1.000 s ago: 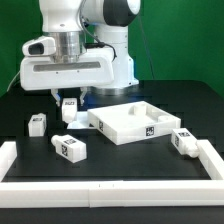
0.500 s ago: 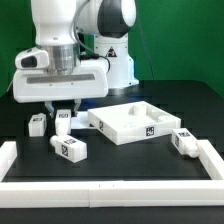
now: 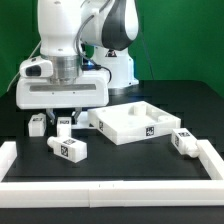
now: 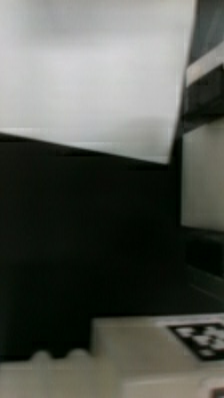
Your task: Assemble one leg
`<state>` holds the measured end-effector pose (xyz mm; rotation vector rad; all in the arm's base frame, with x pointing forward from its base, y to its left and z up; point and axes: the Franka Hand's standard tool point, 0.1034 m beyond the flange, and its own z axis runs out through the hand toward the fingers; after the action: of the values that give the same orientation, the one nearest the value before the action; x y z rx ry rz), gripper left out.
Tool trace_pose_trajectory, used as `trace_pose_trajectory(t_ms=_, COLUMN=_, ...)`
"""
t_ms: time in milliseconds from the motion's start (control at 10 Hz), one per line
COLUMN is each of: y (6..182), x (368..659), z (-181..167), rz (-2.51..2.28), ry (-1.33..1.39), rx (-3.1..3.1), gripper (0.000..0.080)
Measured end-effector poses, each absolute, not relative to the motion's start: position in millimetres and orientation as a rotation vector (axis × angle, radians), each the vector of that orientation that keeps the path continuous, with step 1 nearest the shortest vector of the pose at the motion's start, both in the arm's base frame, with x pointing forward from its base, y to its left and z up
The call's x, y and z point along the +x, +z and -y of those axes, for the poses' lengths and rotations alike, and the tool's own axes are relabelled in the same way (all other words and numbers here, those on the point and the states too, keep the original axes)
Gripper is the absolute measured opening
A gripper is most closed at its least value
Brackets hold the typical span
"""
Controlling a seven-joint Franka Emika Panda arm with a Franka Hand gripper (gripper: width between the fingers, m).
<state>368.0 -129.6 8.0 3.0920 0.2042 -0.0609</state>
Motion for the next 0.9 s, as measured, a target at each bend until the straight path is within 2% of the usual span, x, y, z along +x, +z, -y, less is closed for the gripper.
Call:
trace_pose_trajectory(t_ms=400, y=8.1, x=367, z=130, rz=-0.204, ry=-0.042, rx=3.079, gripper=0.0288)
trace_pose_trajectory(t_ms=500, y=8.1, x=367, z=130, rz=-0.204, ry=-0.042, rx=3.079, gripper=0.0384)
trace_pose_trajectory(t_ms=600, y=8.1, x=367, z=130, rz=-0.204, ry=-0.042, rx=3.079, gripper=0.0563)
trace_pose_trajectory(t_ms=700, y=9.3, x=367, z=126, rz=-0.157, ry=-0.049, rx=3.09, gripper=0.0563)
trace_pose_trajectory(t_ms=800, y=19.0, x=372, z=111, rz=-0.104, ry=-0.052, rx=3.114, gripper=0.0632)
trace_pose_trajectory(t_ms=900, y=35.5, x=379, z=97, rz=-0.092, ry=-0.068, rx=3.151, gripper=0.0644)
